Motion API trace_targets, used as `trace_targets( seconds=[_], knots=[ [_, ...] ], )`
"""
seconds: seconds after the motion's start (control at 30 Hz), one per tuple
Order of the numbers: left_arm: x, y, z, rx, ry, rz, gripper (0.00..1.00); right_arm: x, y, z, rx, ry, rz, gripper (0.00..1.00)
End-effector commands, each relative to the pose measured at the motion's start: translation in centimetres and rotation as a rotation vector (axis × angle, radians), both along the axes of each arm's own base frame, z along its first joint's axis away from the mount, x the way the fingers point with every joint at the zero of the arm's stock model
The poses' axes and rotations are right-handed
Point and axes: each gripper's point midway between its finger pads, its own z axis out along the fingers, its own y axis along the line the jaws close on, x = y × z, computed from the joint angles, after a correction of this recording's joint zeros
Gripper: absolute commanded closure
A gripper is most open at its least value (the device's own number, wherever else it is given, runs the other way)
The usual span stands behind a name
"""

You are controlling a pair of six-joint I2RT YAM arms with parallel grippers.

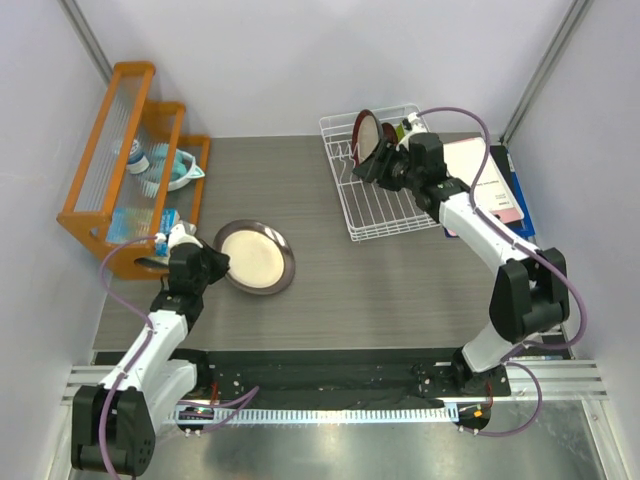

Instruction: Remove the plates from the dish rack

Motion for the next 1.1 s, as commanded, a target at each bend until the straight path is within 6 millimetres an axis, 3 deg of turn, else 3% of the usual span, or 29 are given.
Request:
trace_targets(
  seconds=[0.0,0.07,0.1,0.27,0.8,1.07],
  knots=[
    [1.3,3.0,1.8,0.083,-0.034,0.145,0.95,3.6,-3.0,1.7,-0.203,-0.076,-0.123,0.39],
    [1.5,3.1,1.6,0.089,-0.031,0.144,0.92,4.7,-3.8,0.8,-0.272,-0.068,-0.151,0.39],
    [1.6,3.1,1.2,0.093,-0.016,0.147,0.89,5.4,-3.8,1.7,-0.277,-0.091,-0.158,0.39],
    [1.9,3.2,-0.2,0.107,0.039,0.145,0.77,7.1,-4.5,2.0,-0.329,-0.098,-0.193,0.39],
    [2.1,2.5,-4.1,0.108,0.186,0.106,0.73,10.2,-4.6,-0.5,-0.419,-0.074,-0.194,0.39],
    [2.3,2.4,-5.4,0.113,0.251,0.104,0.66,10.6,-5.3,-0.1,-0.459,-0.091,-0.217,0.38]
  ],
)
